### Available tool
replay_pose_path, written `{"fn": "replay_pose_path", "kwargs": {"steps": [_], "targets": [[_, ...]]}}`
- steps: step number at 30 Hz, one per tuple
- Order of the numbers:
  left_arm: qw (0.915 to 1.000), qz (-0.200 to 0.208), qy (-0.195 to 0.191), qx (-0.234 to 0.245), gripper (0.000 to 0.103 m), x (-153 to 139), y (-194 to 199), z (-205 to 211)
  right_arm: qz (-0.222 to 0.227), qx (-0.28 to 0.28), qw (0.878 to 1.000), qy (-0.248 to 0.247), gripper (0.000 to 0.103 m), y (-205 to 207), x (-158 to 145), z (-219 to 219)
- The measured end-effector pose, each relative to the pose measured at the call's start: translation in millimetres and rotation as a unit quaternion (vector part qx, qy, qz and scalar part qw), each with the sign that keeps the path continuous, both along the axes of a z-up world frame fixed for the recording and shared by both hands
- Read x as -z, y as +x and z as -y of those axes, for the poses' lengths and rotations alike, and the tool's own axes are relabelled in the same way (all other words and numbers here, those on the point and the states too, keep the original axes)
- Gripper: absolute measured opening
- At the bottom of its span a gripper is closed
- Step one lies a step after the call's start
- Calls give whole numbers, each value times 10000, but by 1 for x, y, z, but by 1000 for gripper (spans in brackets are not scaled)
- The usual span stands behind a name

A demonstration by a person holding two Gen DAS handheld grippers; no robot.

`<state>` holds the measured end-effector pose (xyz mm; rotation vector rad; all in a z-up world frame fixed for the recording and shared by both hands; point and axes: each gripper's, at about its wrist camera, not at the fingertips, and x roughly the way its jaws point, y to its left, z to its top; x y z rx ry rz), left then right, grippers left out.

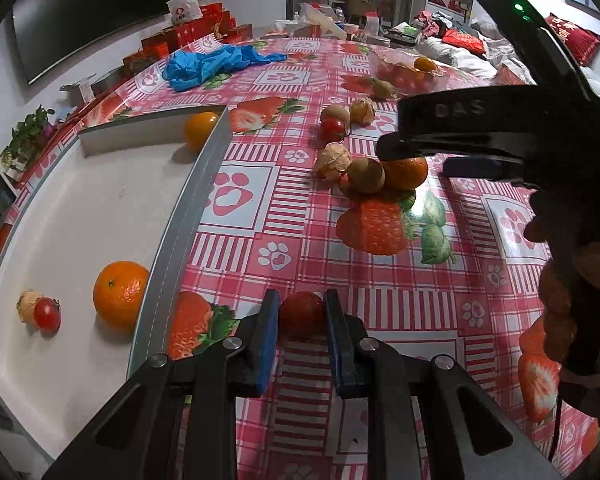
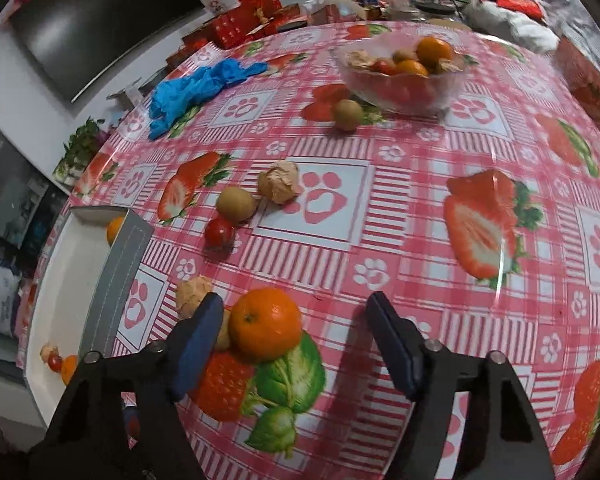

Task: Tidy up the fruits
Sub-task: 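Grasp a mandarin orange with the right gripper while the left gripper holds the tomato, then carry the tomato in the left gripper over the tray while the right gripper carries the orange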

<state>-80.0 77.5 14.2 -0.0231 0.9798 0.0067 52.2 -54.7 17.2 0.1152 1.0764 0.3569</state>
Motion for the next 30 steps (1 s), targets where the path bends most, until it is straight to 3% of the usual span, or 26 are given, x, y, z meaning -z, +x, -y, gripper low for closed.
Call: {"fn": "replay_pose_path", "kwargs": {"steps": [2, 3, 4, 7, 13, 18, 30], "targets": [[10000, -9, -4, -4, 23, 0, 0, 1, 49, -180, 9998, -115, 64, -3, 0, -8], [10000, -6, 2, -6, 23, 0, 0, 2, 177, -308, 9983, -453, 56, -8, 1, -15], [10000, -3, 5, 0, 23, 0, 0, 1, 230, -415, 9976, -504, 40, -11, 0, -15], [10000, 4, -11, -28, 23, 0, 0, 1, 223, -603, 9969, -461, 40, -21, -1, -10], [10000, 9, -18, -50, 23, 0, 0, 0, 171, -313, 9992, -159, 40, -40, -11, 35], [9993, -75, -355, -131, 23, -1, 0, -9, 150, -195, 9997, -86, 40, -58, -9, 56], [9984, -220, -472, -229, 23, -3, -3, -14, 121, -153, 9998, 24, 40, -69, -5, 62]]}}
